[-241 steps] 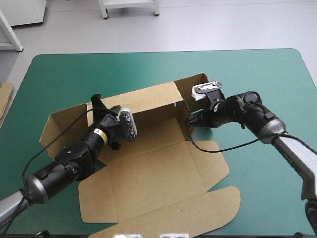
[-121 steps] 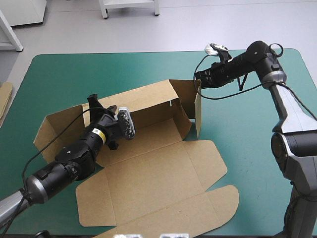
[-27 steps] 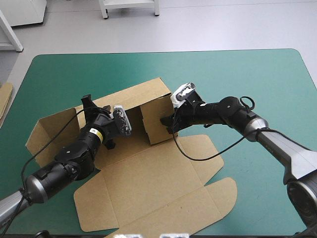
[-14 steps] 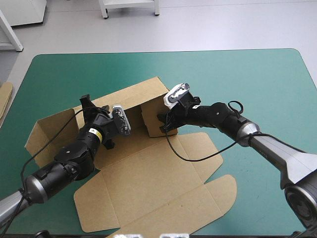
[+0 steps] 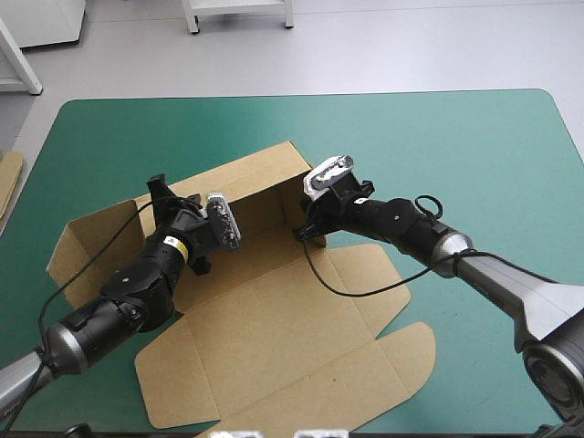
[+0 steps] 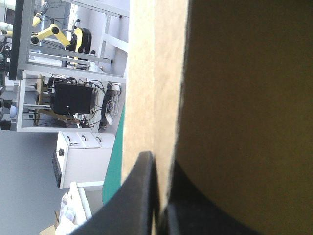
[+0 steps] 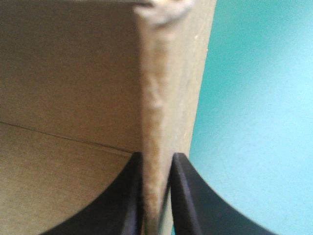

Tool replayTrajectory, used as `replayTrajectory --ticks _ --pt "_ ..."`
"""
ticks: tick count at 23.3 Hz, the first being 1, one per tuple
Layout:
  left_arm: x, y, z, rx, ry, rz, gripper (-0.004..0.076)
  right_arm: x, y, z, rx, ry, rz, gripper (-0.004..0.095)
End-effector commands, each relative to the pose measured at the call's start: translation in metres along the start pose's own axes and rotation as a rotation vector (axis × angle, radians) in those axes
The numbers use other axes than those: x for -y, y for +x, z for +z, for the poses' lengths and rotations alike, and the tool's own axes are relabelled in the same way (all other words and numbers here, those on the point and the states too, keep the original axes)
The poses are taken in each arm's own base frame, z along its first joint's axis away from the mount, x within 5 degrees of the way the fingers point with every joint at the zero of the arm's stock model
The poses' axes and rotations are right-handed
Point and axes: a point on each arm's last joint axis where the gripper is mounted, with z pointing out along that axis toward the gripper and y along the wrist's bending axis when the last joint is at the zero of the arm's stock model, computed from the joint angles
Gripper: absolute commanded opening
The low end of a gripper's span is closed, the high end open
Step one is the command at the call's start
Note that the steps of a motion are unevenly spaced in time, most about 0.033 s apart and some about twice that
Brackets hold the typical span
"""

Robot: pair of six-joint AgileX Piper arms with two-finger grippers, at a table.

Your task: Fold the box

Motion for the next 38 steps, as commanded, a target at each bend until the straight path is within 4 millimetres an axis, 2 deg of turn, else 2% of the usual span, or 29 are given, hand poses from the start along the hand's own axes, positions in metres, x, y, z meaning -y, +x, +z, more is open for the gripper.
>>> replayTrajectory --ticks 1,3,11,14,16,19,20,21,25,30,38 --pt "0.0 0.0 -0.003 0.002 0.021 -0.095 -0.0009 -0.007 -0.02 -0.015 0.065 -0.027 -0.003 0.0021" --pt "0.0 0.0 -0.003 0.002 0.021 -0.095 -0.0009 -0.009 -0.02 -0.015 0.067 -0.028 0.006 -0.0015" --pt "0.0 0.0 -0.003 0.002 0.021 -0.095 -0.0008 -0.011 -0.019 -0.014 0.061 -0.037 0.016 -0.0001" --pt "0.0 0.0 -0.003 0.001 0.022 -0.097 0.0026 -0.011 -0.019 -0.014 0.062 -0.037 0.018 -0.0001" --pt "0.0 0.0 -0.003 0.001 0.023 -0.098 0.0101 -0.011 -0.019 -0.014 0.062 -0.038 0.024 -0.0001" --pt "0.0 -0.001 -0.003 0.003 0.024 -0.097 0.0262 -0.01 -0.019 -0.014 0.063 -0.035 0.033 -0.0001" --pt "0.001 -0.003 -0.005 0.011 0.025 -0.093 0.0344 -0.01 -0.019 -0.014 0.064 -0.033 0.04 -0.0001" --pt "0.002 -0.005 -0.006 0.021 0.027 -0.09 0.0372 -0.01 -0.019 -0.014 0.064 -0.033 0.04 -0.0001" --pt "0.008 -0.019 -0.015 0.058 0.037 -0.051 0.0382 -0.01 -0.02 -0.014 0.066 -0.028 0.048 -0.0001" --pt "-0.002 -0.038 -0.031 0.062 0.008 -0.093 0.0382 -0.008 -0.02 -0.013 0.073 -0.014 0.055 -0.0002" --pt "0.002 -0.065 -0.065 0.076 0.024 -0.115 0.0383 -0.007 -0.02 -0.013 0.078 -0.004 0.074 -0.0001"
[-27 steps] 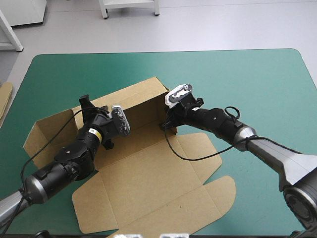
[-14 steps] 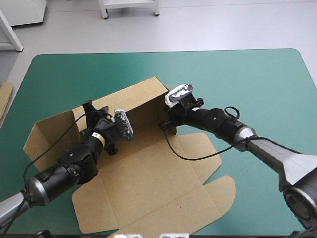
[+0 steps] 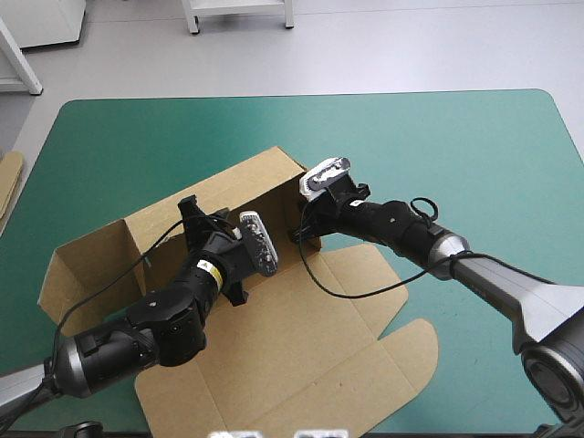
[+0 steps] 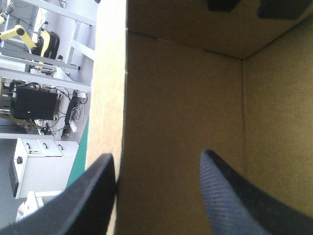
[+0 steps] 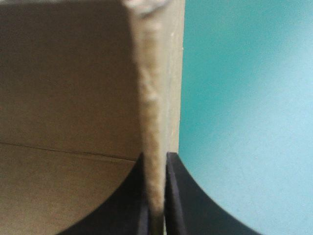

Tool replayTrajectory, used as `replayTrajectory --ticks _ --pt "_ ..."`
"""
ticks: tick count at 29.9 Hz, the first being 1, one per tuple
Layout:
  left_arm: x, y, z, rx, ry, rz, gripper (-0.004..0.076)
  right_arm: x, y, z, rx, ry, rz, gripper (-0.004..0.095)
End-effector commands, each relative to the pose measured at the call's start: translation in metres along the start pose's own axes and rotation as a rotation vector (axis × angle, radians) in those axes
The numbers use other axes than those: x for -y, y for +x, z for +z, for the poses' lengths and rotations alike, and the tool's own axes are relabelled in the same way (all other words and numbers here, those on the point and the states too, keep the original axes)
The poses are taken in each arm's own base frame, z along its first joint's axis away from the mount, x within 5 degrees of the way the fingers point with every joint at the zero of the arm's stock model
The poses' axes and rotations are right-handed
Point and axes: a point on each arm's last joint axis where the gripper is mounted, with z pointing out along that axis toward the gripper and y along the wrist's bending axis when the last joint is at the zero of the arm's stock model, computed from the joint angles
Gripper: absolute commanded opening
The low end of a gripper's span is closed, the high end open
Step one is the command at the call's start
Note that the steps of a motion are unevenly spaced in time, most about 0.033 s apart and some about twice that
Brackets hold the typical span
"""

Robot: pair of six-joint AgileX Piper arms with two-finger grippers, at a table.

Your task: Fold the box

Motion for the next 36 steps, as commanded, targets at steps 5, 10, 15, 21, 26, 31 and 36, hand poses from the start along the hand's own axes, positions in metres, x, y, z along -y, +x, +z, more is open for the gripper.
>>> replayTrajectory --ticks 5,10,15,21,26,31,36 --pt "-0.018 -0.024 -0.036 0.047 -0.072 -0.087 0.0383 -0.001 -0.021 -0.015 0.085 0.018 0.034 -0.0001" --pt "-0.021 -0.023 -0.044 -0.012 -0.008 -0.219 0.0382 0.001 -0.021 -0.015 0.088 0.03 0.036 -0.0001" --pt "-0.039 -0.022 -0.053 0.005 0.002 -0.345 0.0382 0.01 -0.02 -0.016 0.071 0.022 0.079 0.0" --pt "-0.094 -0.016 -0.059 0.014 -0.013 -0.511 0.0372 0.032 -0.017 -0.026 0.024 0.027 0.158 0.0001" --pt "-0.13 0.009 -0.045 -0.056 -0.059 -0.611 0.0372 0.042 -0.017 -0.042 -0.073 0.065 0.173 0.0002" --pt "-0.164 0.04 -0.032 -0.084 -0.16 -0.732 0.0371 0.048 -0.025 -0.064 -0.111 0.077 0.193 0.0001" --pt "-0.193 0.067 -0.025 -0.123 -0.199 -0.852 0.0371 0.054 -0.032 -0.082 -0.168 0.062 0.264 0.0001"
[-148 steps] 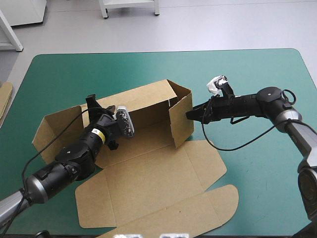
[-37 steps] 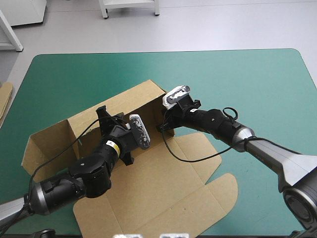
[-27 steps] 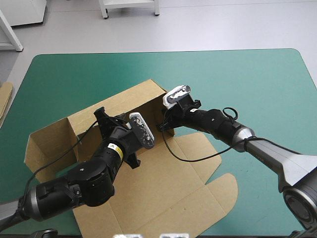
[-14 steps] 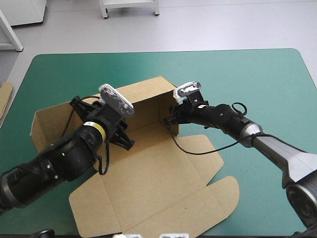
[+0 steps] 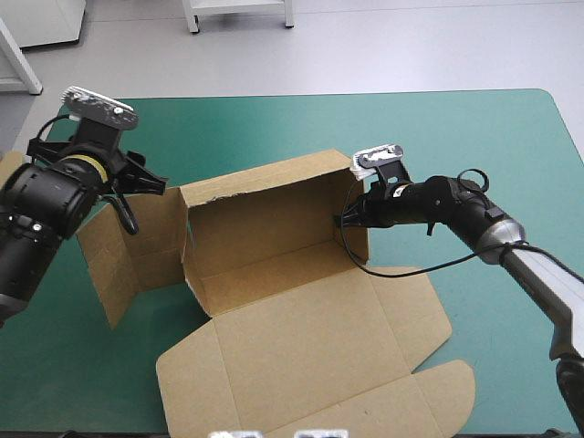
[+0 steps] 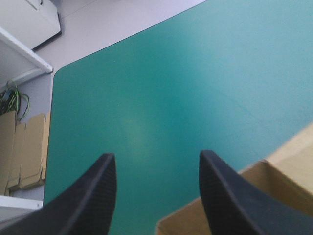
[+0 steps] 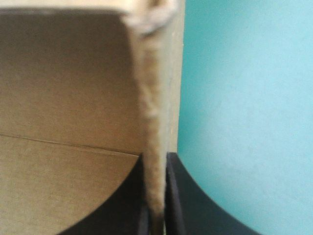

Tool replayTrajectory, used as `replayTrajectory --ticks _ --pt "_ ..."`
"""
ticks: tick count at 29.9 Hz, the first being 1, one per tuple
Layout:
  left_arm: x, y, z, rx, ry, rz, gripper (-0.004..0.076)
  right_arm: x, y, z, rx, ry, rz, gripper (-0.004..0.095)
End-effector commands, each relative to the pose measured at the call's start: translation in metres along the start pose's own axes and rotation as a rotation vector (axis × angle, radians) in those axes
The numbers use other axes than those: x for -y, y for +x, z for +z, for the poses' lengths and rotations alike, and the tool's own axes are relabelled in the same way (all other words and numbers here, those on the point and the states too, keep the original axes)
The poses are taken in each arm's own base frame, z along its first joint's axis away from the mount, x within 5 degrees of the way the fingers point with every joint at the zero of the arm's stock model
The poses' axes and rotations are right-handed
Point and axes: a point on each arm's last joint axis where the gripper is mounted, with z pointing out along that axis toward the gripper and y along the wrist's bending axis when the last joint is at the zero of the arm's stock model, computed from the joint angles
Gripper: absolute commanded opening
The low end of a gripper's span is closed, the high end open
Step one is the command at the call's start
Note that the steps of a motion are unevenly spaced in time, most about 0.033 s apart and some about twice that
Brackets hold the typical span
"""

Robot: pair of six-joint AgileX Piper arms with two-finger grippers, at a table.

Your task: Fold the box

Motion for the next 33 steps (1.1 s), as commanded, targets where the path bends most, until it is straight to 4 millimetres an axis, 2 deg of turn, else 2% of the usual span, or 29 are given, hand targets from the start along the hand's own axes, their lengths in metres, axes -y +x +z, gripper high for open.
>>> replayTrajectory --ticks 1,5,11,15,18,21,25,33 --pt "-0.029 -0.013 -0.004 0.091 -0.008 -0.084 0.0371 -0.001 -0.017 -0.035 0.051 -0.018 0.062 0.0001" --pt "-0.054 -0.01 0.017 0.052 0.036 -0.189 0.037 0.0 -0.024 -0.051 0.023 -0.021 0.071 0.0001" --pt "-0.078 0.004 0.051 -0.034 0.019 -0.262 0.037 -0.002 -0.036 -0.078 -0.061 0.044 0.04 0.0001" --pt "-0.09 0.011 0.064 -0.056 0.013 -0.317 0.037 -0.005 -0.051 -0.097 -0.035 0.074 0.033 0.0001" --pt "-0.094 0.015 0.071 -0.062 0.041 -0.359 0.037 0.002 -0.06 -0.102 -0.036 0.099 0.055 0.0" --pt "-0.096 0.018 0.077 -0.069 0.06 -0.383 0.037 0.015 -0.066 -0.098 -0.067 0.112 0.085 0.0" --pt "-0.095 0.018 0.081 -0.075 0.071 -0.381 0.037 0.032 -0.07 -0.081 -0.11 0.125 0.111 0.0" --pt "-0.094 0.019 0.085 -0.087 0.08 -0.386 0.037 0.06 -0.071 -0.024 -0.236 0.102 0.167 0.0"
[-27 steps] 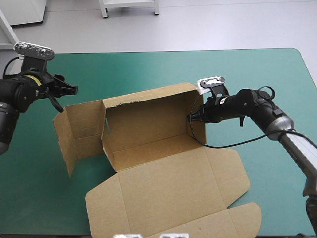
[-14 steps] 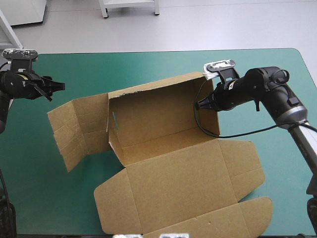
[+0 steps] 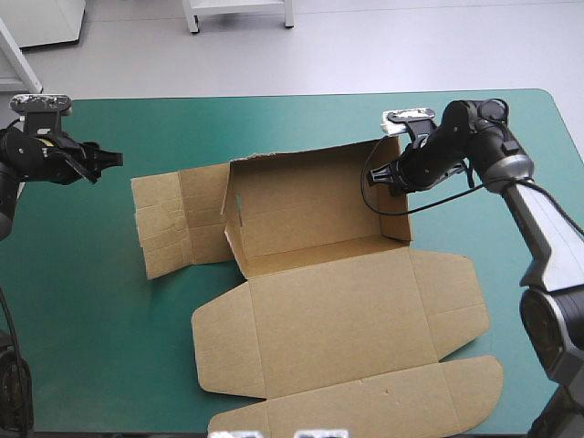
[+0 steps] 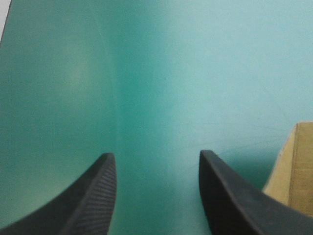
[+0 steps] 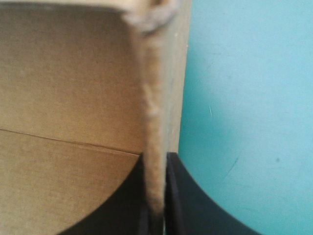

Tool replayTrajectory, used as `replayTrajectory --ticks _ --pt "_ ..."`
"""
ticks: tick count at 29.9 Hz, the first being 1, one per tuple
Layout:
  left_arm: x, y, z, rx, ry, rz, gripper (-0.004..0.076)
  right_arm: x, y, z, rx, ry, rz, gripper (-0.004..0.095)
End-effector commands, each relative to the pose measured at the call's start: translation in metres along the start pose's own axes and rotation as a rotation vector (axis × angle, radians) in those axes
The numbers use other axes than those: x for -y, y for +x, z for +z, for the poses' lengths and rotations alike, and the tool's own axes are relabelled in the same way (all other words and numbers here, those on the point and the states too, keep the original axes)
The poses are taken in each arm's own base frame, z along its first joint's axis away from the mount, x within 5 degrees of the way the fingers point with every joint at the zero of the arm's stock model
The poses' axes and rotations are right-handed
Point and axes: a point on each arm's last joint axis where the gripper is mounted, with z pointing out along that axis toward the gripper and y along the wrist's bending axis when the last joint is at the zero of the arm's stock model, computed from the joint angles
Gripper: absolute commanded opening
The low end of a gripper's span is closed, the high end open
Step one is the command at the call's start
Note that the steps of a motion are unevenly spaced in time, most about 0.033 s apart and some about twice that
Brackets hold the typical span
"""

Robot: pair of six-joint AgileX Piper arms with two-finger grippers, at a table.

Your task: Fold the box

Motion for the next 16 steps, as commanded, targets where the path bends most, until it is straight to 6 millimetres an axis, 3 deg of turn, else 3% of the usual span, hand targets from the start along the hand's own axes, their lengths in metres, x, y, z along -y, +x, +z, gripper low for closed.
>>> replayTrajectory --ticks 1,5,9,16 --pt "0.001 -0.014 -0.022 0.12 -0.004 -0.009 0.037 -0.002 -0.012 -0.006 0.063 -0.04 0.014 0.0" --pt "0.002 -0.013 -0.022 0.116 -0.003 -0.009 0.037 0.006 -0.018 0.025 0.041 -0.035 0.017 0.0" --pt "0.002 -0.013 -0.022 0.116 0.004 -0.014 0.037 0.01 -0.025 0.043 0.073 -0.025 0.02 0.0" --pt "0.002 -0.013 -0.022 0.112 0.007 -0.015 0.037 0.011 -0.035 0.04 0.164 -0.012 -0.004 0.0007"
